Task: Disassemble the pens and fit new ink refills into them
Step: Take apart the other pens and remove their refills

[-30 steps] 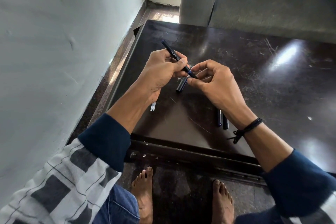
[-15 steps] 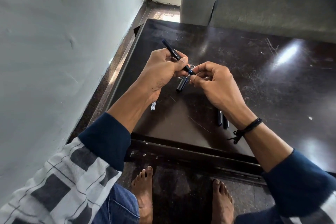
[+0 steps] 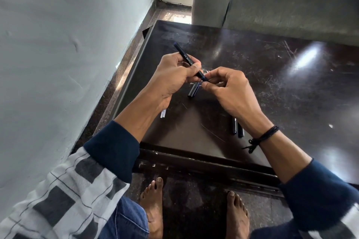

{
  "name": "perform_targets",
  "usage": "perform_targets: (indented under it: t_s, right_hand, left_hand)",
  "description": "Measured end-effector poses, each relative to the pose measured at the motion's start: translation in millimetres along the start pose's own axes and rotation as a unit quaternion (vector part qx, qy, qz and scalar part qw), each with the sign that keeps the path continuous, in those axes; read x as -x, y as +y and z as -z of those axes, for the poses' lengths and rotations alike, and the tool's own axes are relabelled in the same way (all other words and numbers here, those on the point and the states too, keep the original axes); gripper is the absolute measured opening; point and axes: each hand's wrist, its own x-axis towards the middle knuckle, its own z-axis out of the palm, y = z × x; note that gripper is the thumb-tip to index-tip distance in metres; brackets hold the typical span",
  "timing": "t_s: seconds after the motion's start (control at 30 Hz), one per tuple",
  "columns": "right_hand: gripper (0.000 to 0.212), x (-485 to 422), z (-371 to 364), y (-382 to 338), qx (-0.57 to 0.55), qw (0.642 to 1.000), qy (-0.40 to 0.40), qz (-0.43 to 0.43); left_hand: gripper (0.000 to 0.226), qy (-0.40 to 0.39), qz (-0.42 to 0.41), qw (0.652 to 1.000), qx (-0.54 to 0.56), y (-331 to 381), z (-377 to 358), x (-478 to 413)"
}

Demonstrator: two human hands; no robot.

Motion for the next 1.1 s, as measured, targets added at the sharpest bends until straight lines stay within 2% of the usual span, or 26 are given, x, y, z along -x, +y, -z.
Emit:
perform_targets:
  t_s: [0.2, 0.47, 0.83, 1.1]
  right_hand:
    - [0.006, 0.0, -0.3, 0.2, 0.009, 1.0, -0.017, -0.006]
    - [0.017, 1.7, 0.7, -1.2, 0.012, 1.0, -0.021, -0.007]
    - [0.005, -0.1, -0.5, 3.6, 0.033, 0.999, 0.0, -0.001]
    - [0.01, 0.6, 0.3, 0.6, 0.025, 1.0, -0.001, 0.004]
  left_hand:
    - [0.003, 0.0, -0.002, 1.0, -0.003, -2.1, -0.1, -1.5]
    - [0.004, 0.002, -0.004, 1.0, 0.005, -1.3, -0.7, -1.0]
    - [0.005, -0.002, -0.008, 1.0, -0.007, -1.9, -0.3, -2.1]
    - [0.007, 0.0, -0.009, 1.0, -0.013, -1.3, 0.3, -1.9]
